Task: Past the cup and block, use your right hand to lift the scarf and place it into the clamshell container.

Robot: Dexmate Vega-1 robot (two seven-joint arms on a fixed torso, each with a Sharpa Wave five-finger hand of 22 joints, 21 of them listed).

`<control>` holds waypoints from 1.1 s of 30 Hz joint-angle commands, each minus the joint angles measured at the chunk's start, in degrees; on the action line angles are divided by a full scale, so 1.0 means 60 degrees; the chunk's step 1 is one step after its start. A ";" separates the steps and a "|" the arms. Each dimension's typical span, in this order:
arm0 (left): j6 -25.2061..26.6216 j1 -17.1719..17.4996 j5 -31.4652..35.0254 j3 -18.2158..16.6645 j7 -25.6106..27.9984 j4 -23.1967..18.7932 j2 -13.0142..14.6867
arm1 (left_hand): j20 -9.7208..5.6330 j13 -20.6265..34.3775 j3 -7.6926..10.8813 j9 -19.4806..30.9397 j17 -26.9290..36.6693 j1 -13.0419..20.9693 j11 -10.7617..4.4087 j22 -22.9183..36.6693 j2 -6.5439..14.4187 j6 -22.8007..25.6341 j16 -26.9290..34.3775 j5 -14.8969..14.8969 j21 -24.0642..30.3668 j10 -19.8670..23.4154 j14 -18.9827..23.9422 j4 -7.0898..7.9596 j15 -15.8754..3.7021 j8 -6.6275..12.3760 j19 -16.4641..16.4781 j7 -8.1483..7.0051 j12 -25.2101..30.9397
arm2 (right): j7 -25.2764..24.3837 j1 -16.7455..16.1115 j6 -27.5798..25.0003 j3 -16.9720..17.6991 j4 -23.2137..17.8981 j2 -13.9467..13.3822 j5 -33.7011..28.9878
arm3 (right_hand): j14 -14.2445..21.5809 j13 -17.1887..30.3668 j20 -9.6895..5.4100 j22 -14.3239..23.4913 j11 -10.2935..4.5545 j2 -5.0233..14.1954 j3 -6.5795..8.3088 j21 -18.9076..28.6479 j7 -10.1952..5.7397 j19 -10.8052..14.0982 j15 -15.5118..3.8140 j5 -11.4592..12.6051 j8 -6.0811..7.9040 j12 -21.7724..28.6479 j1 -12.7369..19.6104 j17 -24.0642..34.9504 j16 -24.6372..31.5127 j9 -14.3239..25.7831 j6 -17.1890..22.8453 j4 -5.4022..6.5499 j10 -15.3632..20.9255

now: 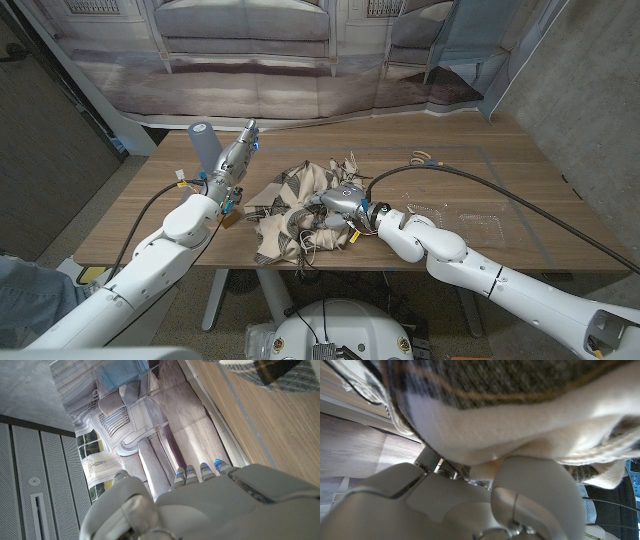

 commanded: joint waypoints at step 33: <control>0.0021 -0.0367 -0.0044 0.0131 -0.0228 0.0228 -0.0015 | 0.0072 0.0038 -0.0113 0.0047 0.0012 0.0152 0.0001 0.0050 0.0048 0.0083 -0.0006 -0.0014 0.0024 0.0067 0.0025 0.0018 -0.0007 0.0004 -0.1021 0.0001 0.0026 | -0.1551 -0.0274 0.0229 0.0468 -0.0043 0.0028 0.0616 | 0.2281 0.2100 -0.0922 0.1024 -0.0409 0.0742 0.0545 0.3265 0.0138 0.0769 -0.1639 -0.1776 0.1857 0.0612 0.4156 0.3393 0.1425 0.1691 0.1611 -0.0103 0.1269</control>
